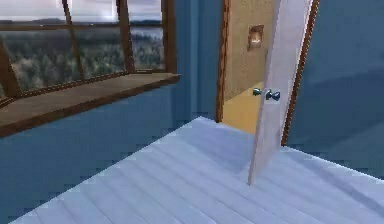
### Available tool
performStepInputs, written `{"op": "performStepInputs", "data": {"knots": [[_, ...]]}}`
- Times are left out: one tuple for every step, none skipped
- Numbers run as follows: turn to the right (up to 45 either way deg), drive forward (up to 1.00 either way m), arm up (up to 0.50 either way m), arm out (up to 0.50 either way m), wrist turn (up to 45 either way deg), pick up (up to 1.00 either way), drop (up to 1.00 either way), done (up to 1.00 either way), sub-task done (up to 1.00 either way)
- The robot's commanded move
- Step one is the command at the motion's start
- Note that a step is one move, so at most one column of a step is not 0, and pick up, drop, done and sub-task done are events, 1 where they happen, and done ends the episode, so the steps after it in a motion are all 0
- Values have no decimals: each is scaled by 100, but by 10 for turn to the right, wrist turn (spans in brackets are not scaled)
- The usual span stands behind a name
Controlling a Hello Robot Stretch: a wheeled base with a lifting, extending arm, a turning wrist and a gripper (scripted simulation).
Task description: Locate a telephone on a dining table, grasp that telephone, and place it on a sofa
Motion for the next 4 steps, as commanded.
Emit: {"op": "performStepInputs", "data": {"knots": [[0,100,0,0,0,0,0,0,0],[30,0,0,0,0,0,0,0,0],[0,70,0,0,0,0,0,0,0],[360,0,0,0,0,0,0,0,0]]}}
